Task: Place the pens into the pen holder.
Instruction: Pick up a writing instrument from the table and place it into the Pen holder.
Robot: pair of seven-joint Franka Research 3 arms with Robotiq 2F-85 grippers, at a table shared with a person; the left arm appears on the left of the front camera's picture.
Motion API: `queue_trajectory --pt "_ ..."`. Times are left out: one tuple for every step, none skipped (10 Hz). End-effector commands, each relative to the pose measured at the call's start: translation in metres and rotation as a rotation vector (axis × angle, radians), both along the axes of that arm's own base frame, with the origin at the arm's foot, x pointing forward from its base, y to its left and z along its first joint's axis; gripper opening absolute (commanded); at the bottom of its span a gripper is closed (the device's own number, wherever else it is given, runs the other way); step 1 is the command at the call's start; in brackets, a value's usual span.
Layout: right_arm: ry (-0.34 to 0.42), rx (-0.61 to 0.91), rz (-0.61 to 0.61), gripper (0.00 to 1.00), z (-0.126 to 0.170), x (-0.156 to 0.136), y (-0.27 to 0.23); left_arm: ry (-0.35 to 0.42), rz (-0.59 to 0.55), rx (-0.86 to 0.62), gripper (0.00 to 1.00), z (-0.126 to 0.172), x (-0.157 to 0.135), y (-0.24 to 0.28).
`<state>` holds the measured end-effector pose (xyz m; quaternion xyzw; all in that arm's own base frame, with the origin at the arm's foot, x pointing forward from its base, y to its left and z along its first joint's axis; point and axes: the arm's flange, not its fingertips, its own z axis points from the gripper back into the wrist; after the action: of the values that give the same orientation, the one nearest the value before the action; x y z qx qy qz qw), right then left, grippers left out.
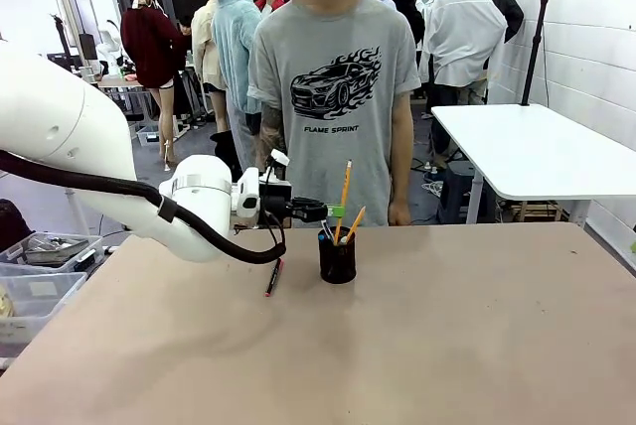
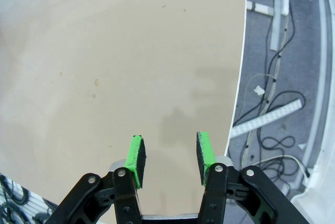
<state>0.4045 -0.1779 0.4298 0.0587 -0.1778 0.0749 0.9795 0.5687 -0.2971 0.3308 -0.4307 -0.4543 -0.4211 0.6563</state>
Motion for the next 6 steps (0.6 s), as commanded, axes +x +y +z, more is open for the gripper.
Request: queue_trajectory --pt "0.001 -0.010 0.003 0.51 -0.0005 -0.0003 -0.0015 -0.028 0.026 0.014 0.00 -0.0125 -0.0022 -0.0027" --pt "0.001 -0.010 0.003 0.51 -0.0005 -0.0003 -0.0015 -0.033 0.028 0.013 0.00 -0.0130 -0.0030 -0.0014" --pt "0.001 -0.010 0.003 0.51 -0.0005 -0.0003 -0.0015 -0.039 0.030 0.014 0.00 -0.0132 -0.0029 0.0003" --pt "0.001 -0.010 0.003 0.51 -0.0005 -0.0003 -0.0015 -0.040 0.034 0.022 0.09 -0.0142 -0.0037 0.0020" --pt "0.001 -0.010 0.003 0.51 -0.0005 -0.0003 -0.0015 -0.039 0.036 0.037 0.26 -0.0124 -0.0058 0.0040" --pt "0.001 -0.010 0.003 0.51 -0.0005 -0.0003 -0.0015 -0.046 0.038 0.041 0.45 -0.0101 -0.0067 0.0068"
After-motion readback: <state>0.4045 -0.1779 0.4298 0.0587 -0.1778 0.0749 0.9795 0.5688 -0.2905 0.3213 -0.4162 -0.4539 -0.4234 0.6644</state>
